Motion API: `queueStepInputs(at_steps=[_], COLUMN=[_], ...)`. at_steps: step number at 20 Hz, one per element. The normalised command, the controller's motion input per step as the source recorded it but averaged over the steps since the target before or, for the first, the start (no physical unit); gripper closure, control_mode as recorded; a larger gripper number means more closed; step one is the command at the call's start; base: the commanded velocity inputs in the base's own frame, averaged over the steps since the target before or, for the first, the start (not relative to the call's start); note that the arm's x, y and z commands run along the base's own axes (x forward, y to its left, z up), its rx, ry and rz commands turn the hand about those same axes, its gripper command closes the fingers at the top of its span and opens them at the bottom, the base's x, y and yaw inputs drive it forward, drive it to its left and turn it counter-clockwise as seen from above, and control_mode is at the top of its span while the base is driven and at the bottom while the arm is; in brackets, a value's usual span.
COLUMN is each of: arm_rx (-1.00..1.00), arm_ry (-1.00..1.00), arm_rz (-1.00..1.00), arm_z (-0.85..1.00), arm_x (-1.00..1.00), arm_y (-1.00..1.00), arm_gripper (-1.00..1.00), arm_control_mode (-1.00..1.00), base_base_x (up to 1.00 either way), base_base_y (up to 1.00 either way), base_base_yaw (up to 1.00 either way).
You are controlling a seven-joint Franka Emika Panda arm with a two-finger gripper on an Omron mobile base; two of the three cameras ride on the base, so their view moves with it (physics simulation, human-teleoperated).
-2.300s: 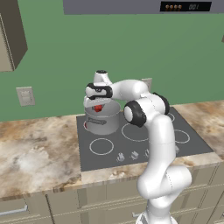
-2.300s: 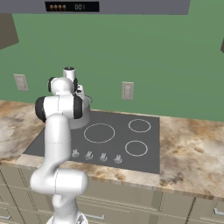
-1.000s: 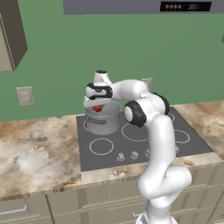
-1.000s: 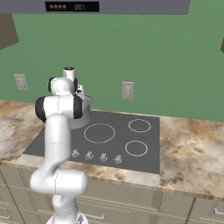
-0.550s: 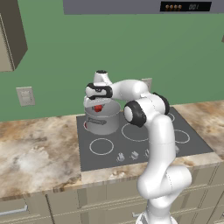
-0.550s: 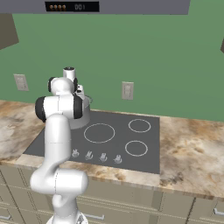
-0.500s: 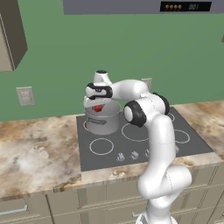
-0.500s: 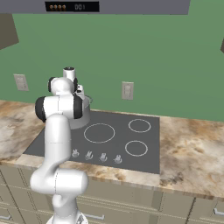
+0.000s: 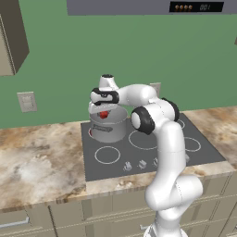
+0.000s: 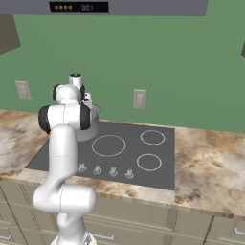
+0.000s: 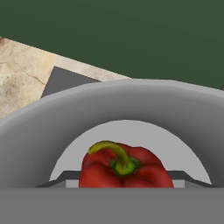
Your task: Turn on the burner for the pot on the stove. Wait thirty seconds for the pot to heat up. Then add the bell pepper to the pot.
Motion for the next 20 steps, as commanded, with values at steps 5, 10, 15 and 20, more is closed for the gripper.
queueStepInputs(at_steps=[5, 10, 15, 20], arm_rx=[0.00, 0.00, 0.00, 0.00], arm_ry=[0.00, 0.00, 0.00, 0.00], arm_rz=[0.00, 0.00, 0.00, 0.00], arm_z=[0.00, 0.00, 0.00, 0.00], arm_x=[0.00, 0.00, 0.00, 0.00], arm_y=[0.00, 0.00, 0.00, 0.00], arm_gripper=[1.00, 1.00, 1.00, 1.00], arm_control_mode=[-1.00, -1.00, -1.00, -1.00], base_base_x=[0.00, 0.00, 0.00, 0.00], base_base_y=[0.00, 0.00, 0.00, 0.00], base_base_yaw=[0.00, 0.00, 0.00, 0.00])
